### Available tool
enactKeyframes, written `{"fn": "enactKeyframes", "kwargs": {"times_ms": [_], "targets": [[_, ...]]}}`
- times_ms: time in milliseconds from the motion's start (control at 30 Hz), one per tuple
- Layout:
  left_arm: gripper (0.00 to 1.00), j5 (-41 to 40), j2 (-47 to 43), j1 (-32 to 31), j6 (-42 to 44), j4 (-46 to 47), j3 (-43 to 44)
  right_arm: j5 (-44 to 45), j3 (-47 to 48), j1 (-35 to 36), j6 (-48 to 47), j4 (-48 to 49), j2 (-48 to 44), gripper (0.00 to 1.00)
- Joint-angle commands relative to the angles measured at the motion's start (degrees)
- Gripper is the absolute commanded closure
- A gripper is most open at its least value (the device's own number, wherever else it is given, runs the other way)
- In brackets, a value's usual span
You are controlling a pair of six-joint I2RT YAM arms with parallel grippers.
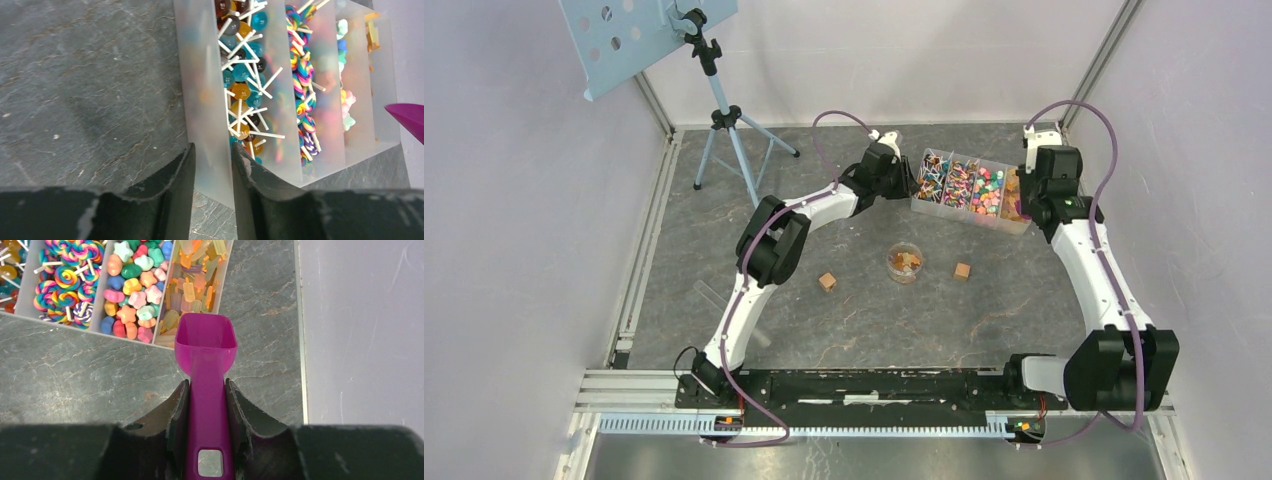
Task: Pack the candies
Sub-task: Scoop the fake candies from the storage box.
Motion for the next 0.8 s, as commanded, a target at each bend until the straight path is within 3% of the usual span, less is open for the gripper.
{"fn": "enactKeyframes", "kwargs": {"times_ms": [0,433,767], "targets": [[0.65,2.6,0.7,-0.4,3.6,2.9,2.4,-3.3,0.6,-2.2,2.3,4.7,2.2,1.00],[0.97,5.5,0.9,-0.4,4.4,2.3,2.4,-7.2,-0.4,-4.3,3.8,6.0,5.4,1.00],[0.98,7.3,0.2,-0.3,5.8,1.6,2.6,-7.4,-6.0,-4.7,4.8,10.6,6.6,1.00]]}}
